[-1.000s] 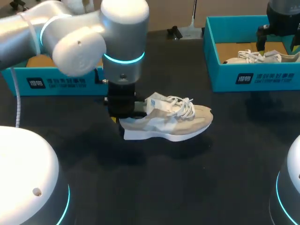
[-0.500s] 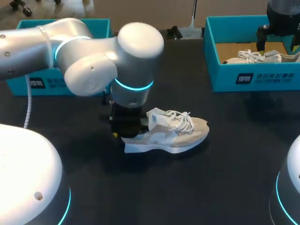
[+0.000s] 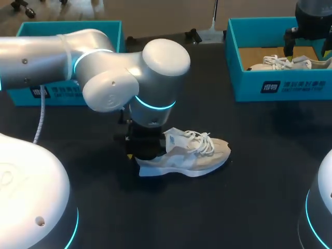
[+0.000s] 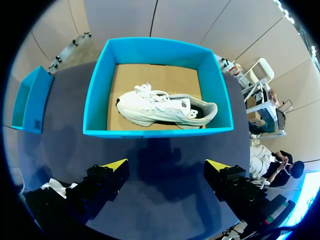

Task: Take the shoe out of the shoebox, open the shoe tongue, remove and reinsert the insole, then place the shoe into the shoebox

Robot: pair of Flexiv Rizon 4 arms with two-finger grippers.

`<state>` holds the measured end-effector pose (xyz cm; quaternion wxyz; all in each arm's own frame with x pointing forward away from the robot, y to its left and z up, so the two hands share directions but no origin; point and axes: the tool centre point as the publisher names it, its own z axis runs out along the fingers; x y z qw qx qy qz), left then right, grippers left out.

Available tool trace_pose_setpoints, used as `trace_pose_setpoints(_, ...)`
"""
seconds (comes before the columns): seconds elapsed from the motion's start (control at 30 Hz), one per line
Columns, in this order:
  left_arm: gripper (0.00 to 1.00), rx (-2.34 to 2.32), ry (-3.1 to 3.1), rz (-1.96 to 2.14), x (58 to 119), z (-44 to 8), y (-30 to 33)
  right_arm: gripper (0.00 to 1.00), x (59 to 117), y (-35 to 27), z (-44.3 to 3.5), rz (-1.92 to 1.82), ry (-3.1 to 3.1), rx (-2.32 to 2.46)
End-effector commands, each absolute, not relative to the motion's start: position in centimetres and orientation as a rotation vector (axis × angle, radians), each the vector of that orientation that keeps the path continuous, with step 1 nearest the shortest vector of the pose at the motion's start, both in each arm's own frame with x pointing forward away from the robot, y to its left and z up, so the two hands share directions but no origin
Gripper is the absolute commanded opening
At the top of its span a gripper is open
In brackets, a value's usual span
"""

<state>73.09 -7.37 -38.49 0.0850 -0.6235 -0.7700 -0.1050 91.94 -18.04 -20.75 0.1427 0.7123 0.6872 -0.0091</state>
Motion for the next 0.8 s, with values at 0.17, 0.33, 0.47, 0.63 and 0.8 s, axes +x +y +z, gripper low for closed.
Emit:
trace_pose_setpoints(0.17,0.57,-1.859,-2.259,-0.307,73.2,-39.3,-7.7,1.00,91.9,-18.1,-20.8,-0.025,1.982,2.054)
trace_pose_setpoints(0.33,1.00,-1.871,-2.257,-0.282,72.6,-38.3,-7.5,1.00,91.9,-18.1,-20.8,-0.025,1.982,2.054)
trace_pose_setpoints(0.47,1.00,-1.868,-2.303,-0.232,72.4,-36.8,-7.2,1.00,91.9,-18.1,-20.8,-0.025,1.982,2.054)
trace_pose_setpoints(0.63,1.00,-1.853,-2.382,-0.173,72.5,-34.5,-7.3,1.00,91.9,-18.1,-20.8,-0.025,1.982,2.054)
trace_pose_setpoints(0.8,1.00,-1.827,-2.468,-0.119,72.4,-32.3,-7.3,1.00,91.9,-18.1,-20.8,-0.025,1.982,2.054)
